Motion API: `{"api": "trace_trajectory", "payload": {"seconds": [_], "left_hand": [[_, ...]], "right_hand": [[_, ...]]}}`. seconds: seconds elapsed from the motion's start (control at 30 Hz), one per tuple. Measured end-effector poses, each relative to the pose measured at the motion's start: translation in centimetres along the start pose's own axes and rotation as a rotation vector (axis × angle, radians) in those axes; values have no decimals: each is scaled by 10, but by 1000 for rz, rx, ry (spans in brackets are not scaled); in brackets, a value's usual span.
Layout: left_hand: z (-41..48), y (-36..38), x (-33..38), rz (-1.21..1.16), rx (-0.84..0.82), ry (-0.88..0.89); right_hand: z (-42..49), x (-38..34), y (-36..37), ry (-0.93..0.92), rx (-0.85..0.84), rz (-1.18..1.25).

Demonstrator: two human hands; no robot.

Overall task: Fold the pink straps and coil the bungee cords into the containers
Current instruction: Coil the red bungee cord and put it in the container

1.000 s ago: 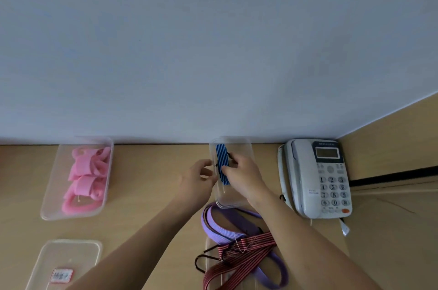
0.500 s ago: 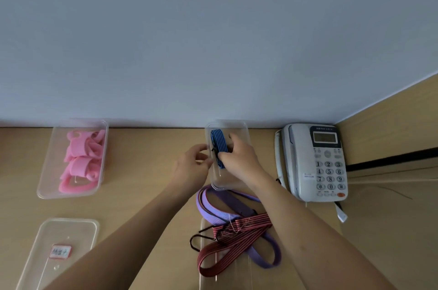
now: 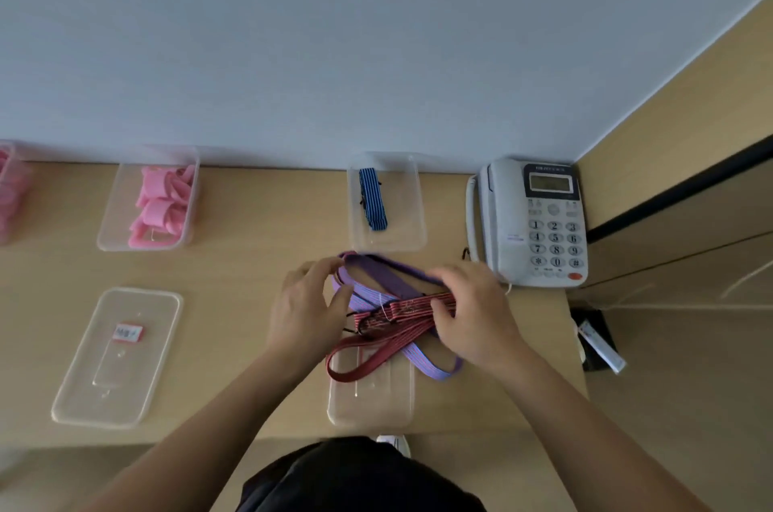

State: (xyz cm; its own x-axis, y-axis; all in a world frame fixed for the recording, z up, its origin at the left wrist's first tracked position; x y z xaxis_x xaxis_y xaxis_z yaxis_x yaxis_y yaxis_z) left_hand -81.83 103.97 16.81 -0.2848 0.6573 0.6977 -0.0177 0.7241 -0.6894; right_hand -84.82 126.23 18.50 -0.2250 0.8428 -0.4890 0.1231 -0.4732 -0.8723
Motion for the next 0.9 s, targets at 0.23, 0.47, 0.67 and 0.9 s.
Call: {"api": "trace_trajectory", "payload": {"seconds": [0.23, 0.47, 0.67, 0.9], "left_hand": [[-65, 14, 0, 80, 20, -13], [-104, 4, 4, 122, 81, -33], [-126, -9, 17, 76, 106, -48], [-137, -35, 30, -62, 102, 0]], "right_hand": [[-14, 12, 27, -154, -362, -564], [-20, 6, 9, -204, -195, -340], [-35, -25, -30, -199, -69, 38], [-51, -70, -74, -161, 72, 262]]}}
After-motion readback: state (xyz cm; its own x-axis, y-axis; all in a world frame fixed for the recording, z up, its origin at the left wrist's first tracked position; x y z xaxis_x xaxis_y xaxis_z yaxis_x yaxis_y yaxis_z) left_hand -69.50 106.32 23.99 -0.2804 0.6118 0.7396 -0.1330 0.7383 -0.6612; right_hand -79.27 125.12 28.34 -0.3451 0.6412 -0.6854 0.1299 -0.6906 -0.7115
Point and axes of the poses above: each hand's wrist, its own z-axis towards the middle knuckle, its own y-axis out of the palm, x = y × z, the point moved 4 cm from there along z, towards the middle knuckle, and after that the axes turned 2 degrees about y, right-handed, at the moved point
